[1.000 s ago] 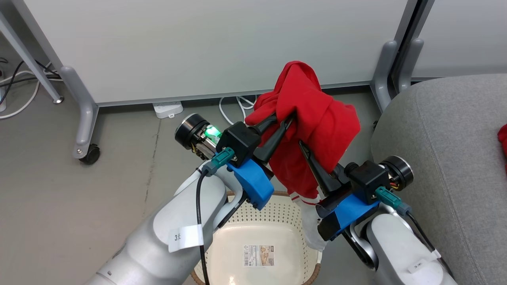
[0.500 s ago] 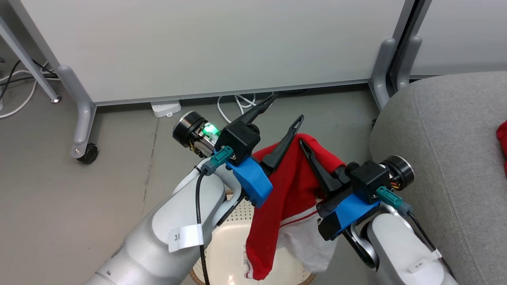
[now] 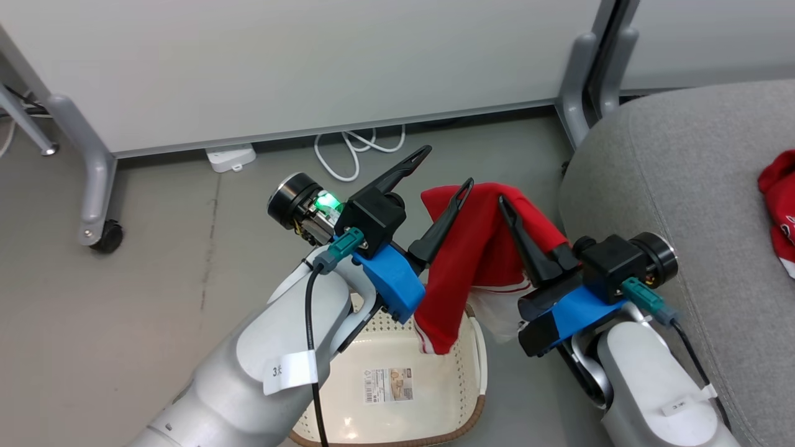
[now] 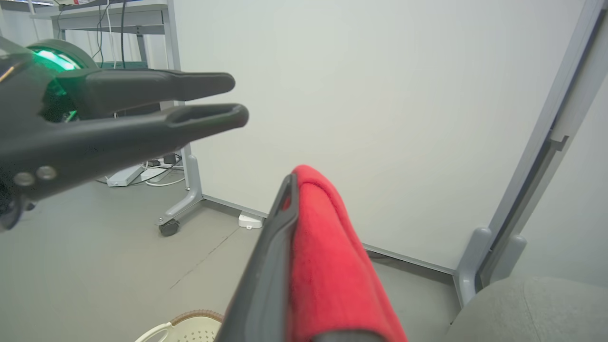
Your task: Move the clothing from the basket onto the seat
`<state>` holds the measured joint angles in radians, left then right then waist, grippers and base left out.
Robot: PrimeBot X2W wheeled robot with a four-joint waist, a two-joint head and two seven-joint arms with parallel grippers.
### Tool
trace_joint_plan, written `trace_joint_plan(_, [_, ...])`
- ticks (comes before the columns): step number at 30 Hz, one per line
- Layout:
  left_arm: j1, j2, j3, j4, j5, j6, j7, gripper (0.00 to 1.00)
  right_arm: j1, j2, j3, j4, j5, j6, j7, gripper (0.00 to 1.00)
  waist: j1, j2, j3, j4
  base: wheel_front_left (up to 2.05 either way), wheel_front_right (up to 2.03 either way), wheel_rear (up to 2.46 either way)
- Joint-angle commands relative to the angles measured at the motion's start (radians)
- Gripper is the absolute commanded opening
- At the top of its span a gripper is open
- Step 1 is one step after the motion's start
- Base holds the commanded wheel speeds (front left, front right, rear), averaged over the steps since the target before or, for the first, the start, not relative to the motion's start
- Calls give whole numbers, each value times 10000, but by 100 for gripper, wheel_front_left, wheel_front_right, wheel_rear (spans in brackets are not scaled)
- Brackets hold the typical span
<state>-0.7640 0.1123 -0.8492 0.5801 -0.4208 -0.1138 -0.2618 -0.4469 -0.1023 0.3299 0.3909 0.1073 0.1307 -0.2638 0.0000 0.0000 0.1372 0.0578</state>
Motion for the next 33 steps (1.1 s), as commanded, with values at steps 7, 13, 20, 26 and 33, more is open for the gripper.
trace_joint_plan(7, [-272,74,-48,-65,136,19,-47,100,-307,-56,-643,-391,-191,1,-14,0,0,0,673,-842,0,0,0])
trace_joint_plan(13, [-322,136,-157,-98,204,15,-47,100,-302,-33,-1189,-720,-268,1,-14,0,0,0,1051,-1488,0,0,0])
trace_joint_plan(20, [-343,191,-303,-117,307,14,-47,100,-117,24,-1835,-1098,-388,1,-16,0,0,0,1358,-2136,0,0,0])
trace_joint_plan(26, [-379,220,-561,-124,355,-35,-40,100,35,132,-2562,-1436,-408,1,-23,0,0,0,1629,-2766,0,0,0])
trace_joint_plan(33, [-318,231,-861,-81,365,-81,21,100,334,225,-3225,-1770,-444,1,-25,0,0,0,1827,-3411,0,0,0])
